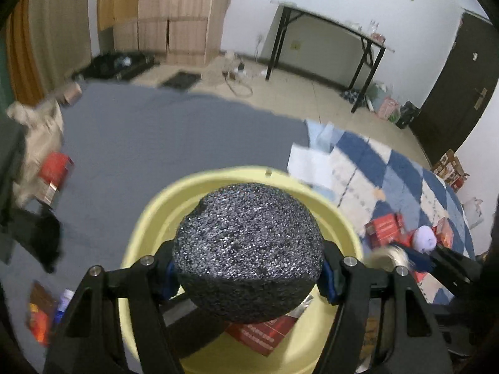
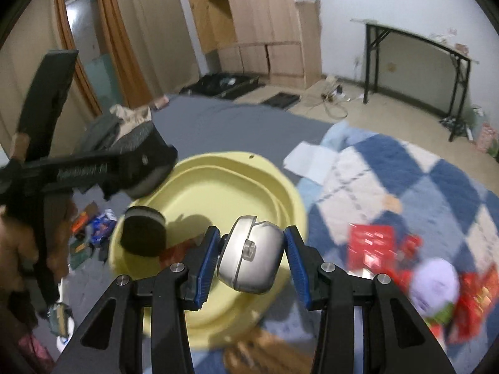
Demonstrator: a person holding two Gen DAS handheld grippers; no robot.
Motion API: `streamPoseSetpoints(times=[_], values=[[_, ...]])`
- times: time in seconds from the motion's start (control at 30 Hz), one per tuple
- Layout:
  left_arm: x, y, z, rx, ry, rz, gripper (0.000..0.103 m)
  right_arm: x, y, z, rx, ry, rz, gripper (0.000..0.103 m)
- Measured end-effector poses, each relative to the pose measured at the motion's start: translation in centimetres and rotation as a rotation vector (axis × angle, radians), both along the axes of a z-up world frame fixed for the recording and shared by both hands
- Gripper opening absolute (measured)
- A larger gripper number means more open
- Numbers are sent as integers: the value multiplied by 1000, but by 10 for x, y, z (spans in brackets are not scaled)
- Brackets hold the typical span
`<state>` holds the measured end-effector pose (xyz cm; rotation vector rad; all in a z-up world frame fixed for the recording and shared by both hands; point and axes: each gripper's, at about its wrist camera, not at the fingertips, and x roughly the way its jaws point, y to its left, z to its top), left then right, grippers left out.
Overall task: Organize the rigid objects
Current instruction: 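Place the foam cylinder and the silver mouse into the yellow tray with both grippers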
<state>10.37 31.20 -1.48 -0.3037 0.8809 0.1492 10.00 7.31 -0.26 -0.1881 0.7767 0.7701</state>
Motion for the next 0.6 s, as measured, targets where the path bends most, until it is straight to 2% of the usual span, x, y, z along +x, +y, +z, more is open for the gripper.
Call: streamPoseSetpoints(times=[0.07, 0.13, 0.27, 0.43, 0.6], values=[[6, 5, -19, -29, 9, 14, 69, 15, 19, -13, -33, 0, 7, 42], [14, 9, -38, -32, 52, 30, 69, 28, 36, -25, -66, 1, 12, 42], [18, 18, -61, -71, 96, 62, 69, 33, 66, -44, -104, -2, 38, 42], [16, 18, -68, -54, 90, 58, 69, 45, 91, -68, -129, 0, 48, 42], [16, 21, -68, -51, 94, 68, 71, 47, 98, -73, -110, 2, 51, 43]])
